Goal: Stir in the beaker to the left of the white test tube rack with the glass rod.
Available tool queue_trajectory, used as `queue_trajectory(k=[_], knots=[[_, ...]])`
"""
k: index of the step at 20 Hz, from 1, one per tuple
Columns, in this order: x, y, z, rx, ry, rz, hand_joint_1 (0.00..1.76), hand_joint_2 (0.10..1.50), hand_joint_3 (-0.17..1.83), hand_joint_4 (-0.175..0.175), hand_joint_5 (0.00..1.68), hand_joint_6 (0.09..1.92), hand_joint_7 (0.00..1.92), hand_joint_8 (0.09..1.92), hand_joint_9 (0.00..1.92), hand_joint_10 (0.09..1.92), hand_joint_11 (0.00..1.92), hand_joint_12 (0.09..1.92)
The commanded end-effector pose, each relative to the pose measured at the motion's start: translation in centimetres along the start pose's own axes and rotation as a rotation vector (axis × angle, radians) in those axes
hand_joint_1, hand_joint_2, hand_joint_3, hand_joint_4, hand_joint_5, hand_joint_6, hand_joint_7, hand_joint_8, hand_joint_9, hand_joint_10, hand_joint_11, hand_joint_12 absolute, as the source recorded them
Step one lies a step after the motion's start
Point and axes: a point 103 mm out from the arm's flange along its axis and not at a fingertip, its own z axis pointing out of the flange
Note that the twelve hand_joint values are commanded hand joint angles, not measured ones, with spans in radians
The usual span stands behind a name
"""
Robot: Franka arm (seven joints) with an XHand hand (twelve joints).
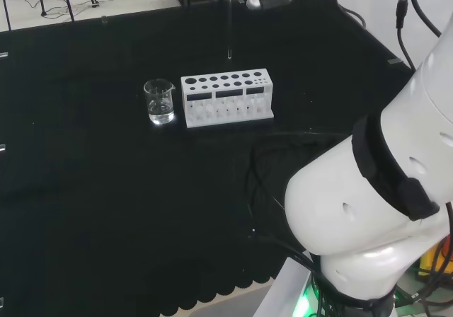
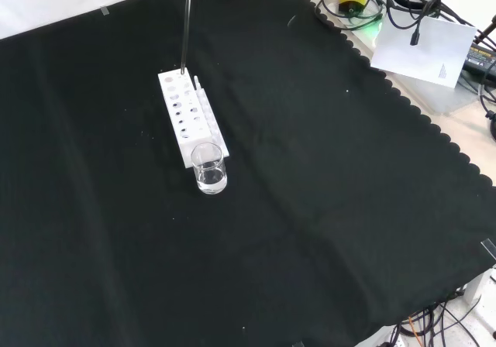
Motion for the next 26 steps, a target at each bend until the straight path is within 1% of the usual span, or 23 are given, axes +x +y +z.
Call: queue_trajectory(k=[1, 5, 9, 16, 20, 26], knots=[[0.5, -0.1, -0.4, -0.005, 0.009, -0.008, 1.38, 1.16, 0.00, -0.175, 0.81, 0.84, 0.87, 1.20, 0.94, 1.43, 1.53, 0.69], [1.7, 0.2, -0.8, -0.020, 0.028, -0.037, 1.38, 1.16, 0.00, -0.175, 0.80, 0.84, 0.87, 1.20, 0.94, 1.43, 1.53, 0.69], [3.8, 0.9, -0.9, -0.029, 0.047, -0.090, 1.38, 1.16, 0.00, -0.175, 0.80, 0.85, 0.86, 1.21, 0.94, 1.44, 1.53, 0.69], [8.6, 2.2, -0.3, -0.020, 0.073, -0.190, 1.38, 1.16, 0.00, -0.175, 0.80, 0.85, 0.86, 1.21, 0.93, 1.44, 1.53, 0.69], [11.1, 2.5, 0.1, -0.015, 0.088, -0.238, 1.38, 1.16, 0.00, -0.175, 0.80, 0.85, 0.86, 1.21, 0.93, 1.44, 1.53, 0.69], [13.5, 3.1, 1.2, -0.008, 0.106, -0.277, 1.38, 1.16, 0.00, -0.175, 0.80, 0.85, 0.86, 1.21, 0.93, 1.44, 1.54, 0.69]])
